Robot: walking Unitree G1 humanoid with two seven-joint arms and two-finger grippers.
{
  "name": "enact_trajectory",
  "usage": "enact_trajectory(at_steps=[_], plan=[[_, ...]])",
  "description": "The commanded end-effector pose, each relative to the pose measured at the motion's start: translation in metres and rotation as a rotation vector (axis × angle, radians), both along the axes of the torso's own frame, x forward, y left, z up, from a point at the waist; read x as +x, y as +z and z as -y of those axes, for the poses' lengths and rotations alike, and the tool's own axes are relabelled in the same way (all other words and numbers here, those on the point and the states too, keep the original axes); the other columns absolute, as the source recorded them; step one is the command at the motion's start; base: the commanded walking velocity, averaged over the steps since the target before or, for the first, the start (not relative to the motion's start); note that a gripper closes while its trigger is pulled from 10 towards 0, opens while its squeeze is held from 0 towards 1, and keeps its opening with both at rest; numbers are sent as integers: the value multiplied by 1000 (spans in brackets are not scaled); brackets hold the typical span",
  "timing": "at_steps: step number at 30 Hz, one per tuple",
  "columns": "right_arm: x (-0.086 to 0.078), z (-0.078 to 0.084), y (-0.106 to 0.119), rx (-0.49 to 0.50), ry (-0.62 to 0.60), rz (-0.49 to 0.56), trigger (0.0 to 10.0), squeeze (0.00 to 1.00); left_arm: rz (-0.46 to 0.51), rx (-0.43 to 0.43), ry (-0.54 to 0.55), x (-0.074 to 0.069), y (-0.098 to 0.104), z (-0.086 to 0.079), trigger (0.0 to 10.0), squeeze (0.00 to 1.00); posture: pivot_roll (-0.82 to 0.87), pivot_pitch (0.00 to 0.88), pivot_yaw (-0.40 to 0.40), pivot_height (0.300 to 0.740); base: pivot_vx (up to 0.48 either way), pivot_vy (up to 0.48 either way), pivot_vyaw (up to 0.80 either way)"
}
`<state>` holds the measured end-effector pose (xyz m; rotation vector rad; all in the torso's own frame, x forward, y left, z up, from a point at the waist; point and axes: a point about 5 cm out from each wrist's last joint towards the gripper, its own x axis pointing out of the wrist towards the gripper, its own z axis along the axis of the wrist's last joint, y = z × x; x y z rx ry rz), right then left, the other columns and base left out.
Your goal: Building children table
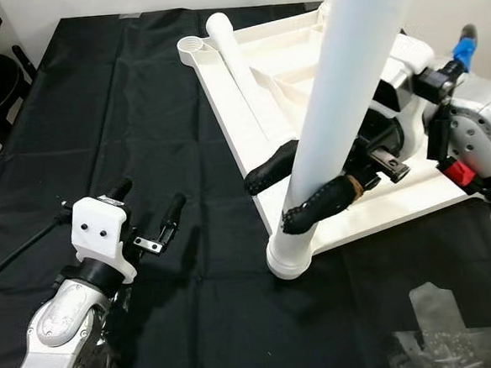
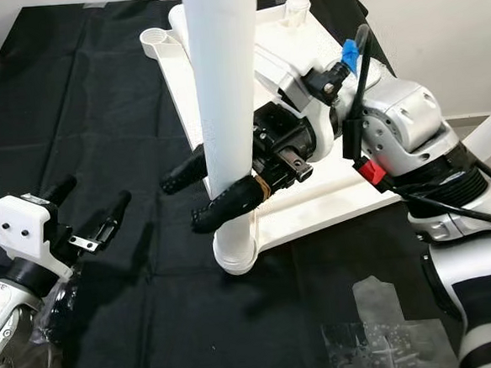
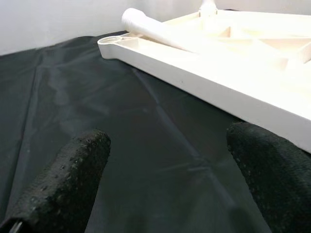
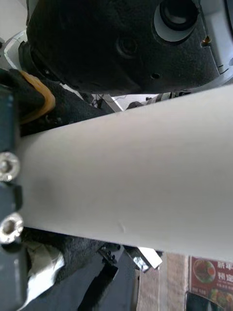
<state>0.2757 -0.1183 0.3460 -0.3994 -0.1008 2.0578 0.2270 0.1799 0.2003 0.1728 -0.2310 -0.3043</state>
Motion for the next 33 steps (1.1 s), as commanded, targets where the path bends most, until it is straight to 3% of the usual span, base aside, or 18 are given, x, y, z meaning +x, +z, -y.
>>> enact_trajectory(at_steps=[1, 19, 33], plan=[[0, 2, -2, -30, -5, 14, 10000, 0, -11, 12, -8, -4, 0, -1, 10000, 0, 28, 329, -30, 740, 0, 0, 0], [-3, -4, -12, -44, 19, 18, 10000, 0, -9, 9, -18, -4, 2, 3, 10000, 0, 22, 325, -32, 740, 0, 0, 0], [-5, -8, -20, -20, -56, 12, 10000, 0, -4, 9, -25, -1, 2, 4, 10000, 0, 13, 313, -30, 740, 0, 0, 0]])
